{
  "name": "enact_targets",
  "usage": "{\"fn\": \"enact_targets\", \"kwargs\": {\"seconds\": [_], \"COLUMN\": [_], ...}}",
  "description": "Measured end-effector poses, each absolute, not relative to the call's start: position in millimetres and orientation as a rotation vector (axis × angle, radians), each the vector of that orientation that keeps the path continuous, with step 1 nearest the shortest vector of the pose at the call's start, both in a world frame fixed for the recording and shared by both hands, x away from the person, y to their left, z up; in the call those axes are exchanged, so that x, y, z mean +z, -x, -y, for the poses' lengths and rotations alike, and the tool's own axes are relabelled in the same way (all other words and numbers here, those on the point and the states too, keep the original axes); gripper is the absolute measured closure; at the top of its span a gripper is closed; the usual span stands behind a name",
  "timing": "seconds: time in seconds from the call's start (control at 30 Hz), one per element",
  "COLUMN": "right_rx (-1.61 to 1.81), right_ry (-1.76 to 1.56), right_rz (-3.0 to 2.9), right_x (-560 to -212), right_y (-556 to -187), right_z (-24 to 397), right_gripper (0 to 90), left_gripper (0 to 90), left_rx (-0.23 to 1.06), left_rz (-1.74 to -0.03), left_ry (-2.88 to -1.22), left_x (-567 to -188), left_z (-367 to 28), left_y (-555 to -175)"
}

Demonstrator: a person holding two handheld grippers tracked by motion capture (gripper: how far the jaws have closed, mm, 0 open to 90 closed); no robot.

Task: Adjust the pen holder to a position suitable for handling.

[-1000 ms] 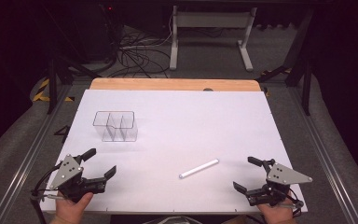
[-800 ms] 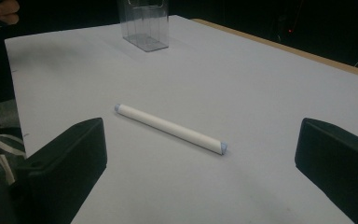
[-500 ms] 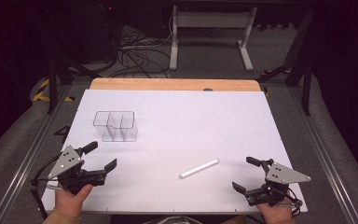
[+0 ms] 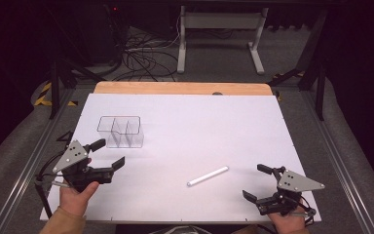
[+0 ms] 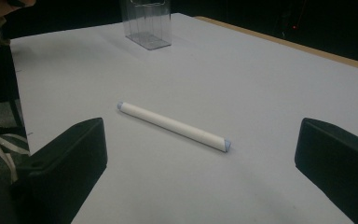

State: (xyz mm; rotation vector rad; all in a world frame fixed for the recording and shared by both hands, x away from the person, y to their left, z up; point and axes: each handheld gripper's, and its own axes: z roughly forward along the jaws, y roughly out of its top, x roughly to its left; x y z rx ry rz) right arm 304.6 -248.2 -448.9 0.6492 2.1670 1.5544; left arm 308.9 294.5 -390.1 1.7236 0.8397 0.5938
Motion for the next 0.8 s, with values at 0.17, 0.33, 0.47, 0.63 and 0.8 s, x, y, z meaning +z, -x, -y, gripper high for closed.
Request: {"fn": "enact_targets", "kwargs": {"seconds": [0.17, 0.33, 0.47, 0.63, 0.8], "right_rx": [1.558, 1.566, 1.566, 1.554, 1.562], "right_ry": [-0.648, -0.657, -0.650, -0.646, -0.654], "right_rz": [-2.169, -2.170, -2.172, -2.180, -2.184], "right_x": [-449, -450, -450, -450, -450], "right_y": [-305, -305, -305, -306, -306], "right_z": [248, 248, 248, 248, 247], "right_gripper": [2.9, 2.9, 2.9, 3.0, 3.1], "left_gripper": [11.4, 13.6, 13.6, 16.8, 14.8], "left_rx": [0.593, 0.613, 0.611, 0.573, 0.538], "left_rz": [-0.839, -0.822, -0.810, -0.797, -0.766], "left_ry": [-1.727, -1.751, -1.769, -1.819, -1.849], "left_x": [-387, -380, -378, -374, -371], "left_z": [-292, -294, -295, -297, -300], "left_y": [-314, -318, -320, -321, -322]}}
